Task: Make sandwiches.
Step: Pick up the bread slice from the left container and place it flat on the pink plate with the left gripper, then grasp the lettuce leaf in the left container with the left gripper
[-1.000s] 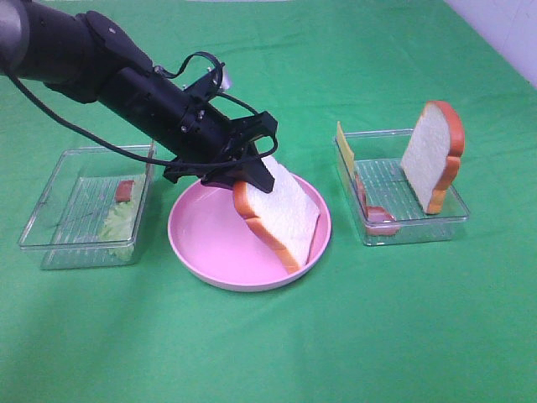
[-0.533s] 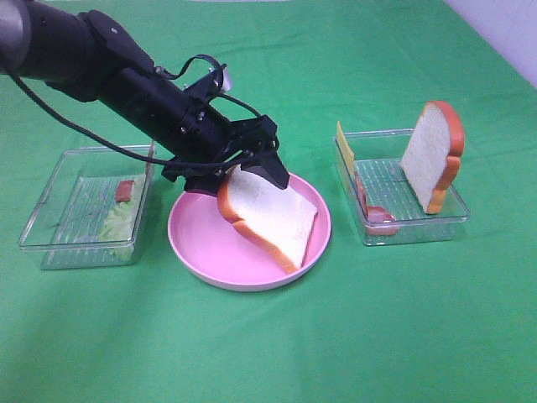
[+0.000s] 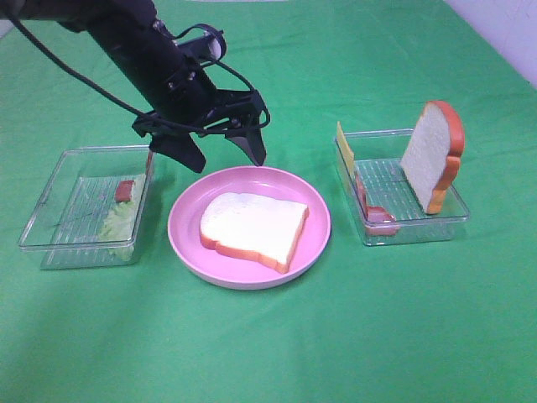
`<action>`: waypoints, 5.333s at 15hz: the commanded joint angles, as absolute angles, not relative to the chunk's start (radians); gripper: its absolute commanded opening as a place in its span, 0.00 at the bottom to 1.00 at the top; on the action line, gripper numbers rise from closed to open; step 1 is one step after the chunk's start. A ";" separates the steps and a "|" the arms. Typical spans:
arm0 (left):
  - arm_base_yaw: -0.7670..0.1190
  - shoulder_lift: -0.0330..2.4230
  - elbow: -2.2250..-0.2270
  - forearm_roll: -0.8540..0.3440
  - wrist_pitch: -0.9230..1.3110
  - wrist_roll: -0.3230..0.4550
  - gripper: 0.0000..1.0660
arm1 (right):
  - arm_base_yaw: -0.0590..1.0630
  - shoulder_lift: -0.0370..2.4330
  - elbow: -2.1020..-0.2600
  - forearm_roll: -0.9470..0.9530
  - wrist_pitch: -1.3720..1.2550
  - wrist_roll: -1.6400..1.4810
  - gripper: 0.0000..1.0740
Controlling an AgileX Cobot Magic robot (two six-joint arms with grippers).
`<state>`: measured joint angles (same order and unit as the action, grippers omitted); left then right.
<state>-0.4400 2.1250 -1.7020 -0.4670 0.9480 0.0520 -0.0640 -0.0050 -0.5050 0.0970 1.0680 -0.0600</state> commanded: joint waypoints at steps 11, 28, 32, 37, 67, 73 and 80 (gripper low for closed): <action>-0.444 1.990 -1.896 -0.044 1.289 -0.239 0.78 | -0.068 -0.020 -0.503 0.098 1.060 -0.072 0.68; -0.444 2.080 -1.533 0.028 1.082 -0.356 0.69 | -0.068 -0.020 -0.503 0.098 1.060 -0.072 0.68; -0.444 2.105 -1.533 0.033 1.031 -0.358 0.69 | -0.068 -0.020 -0.503 0.098 1.060 -0.072 0.68; -0.444 2.125 -1.533 0.036 1.018 -0.358 0.57 | -0.068 -0.020 -0.503 0.098 1.060 -0.072 0.68; -0.444 2.124 -1.534 0.068 1.078 -0.382 0.48 | -0.068 -0.020 -0.503 0.098 1.060 -0.072 0.68; -0.444 2.091 -1.534 0.068 1.066 -0.381 0.48 | -0.068 -0.020 -0.503 0.098 1.060 -0.072 0.68; -0.444 2.091 -1.534 0.069 1.032 -0.381 0.00 | -0.068 -0.020 -0.503 0.098 1.060 -0.072 0.68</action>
